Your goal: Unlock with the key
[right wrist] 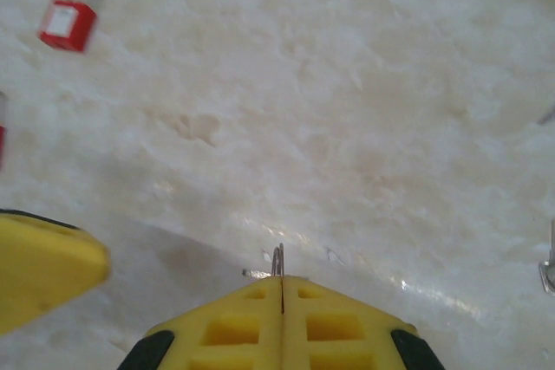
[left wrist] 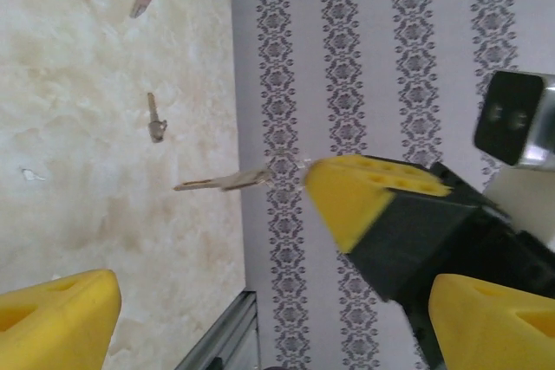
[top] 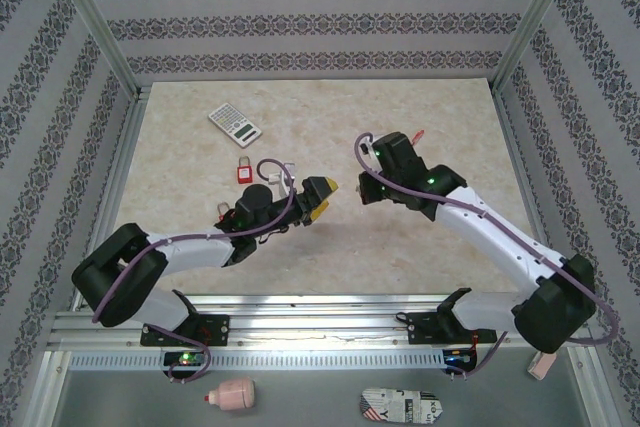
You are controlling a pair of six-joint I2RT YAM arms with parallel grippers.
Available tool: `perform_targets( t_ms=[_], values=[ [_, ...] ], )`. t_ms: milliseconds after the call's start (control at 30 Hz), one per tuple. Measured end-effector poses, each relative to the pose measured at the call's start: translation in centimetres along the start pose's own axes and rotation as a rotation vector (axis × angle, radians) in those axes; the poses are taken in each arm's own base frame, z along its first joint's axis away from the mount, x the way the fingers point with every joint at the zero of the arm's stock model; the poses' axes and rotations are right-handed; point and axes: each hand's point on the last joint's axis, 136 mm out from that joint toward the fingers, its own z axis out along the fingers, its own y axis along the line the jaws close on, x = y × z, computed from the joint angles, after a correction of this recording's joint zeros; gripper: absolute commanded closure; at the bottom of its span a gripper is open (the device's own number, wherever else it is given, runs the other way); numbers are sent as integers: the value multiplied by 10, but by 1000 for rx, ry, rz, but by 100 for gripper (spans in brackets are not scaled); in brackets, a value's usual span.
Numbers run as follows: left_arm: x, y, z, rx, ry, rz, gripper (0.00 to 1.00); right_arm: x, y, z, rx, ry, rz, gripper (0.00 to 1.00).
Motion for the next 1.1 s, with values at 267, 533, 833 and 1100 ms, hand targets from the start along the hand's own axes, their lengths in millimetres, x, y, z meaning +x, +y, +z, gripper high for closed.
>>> perform_targets(
  t_ms=[267, 533, 833, 1100],
  values=[
    [12, 7, 17, 101, 19, -193, 5, -29, 26, -24, -89, -99, 6, 100],
    [20, -1, 22, 157, 7, -370, 2, -42, 37, -20, -120, -153, 2, 100],
    [7, -20, 23, 222, -35, -463, 0, -40, 45, -9, -151, -195, 31, 100],
    [-2, -29, 29, 260, -63, -503, 1, -30, 60, -28, -211, -255, 51, 100]
  ],
)
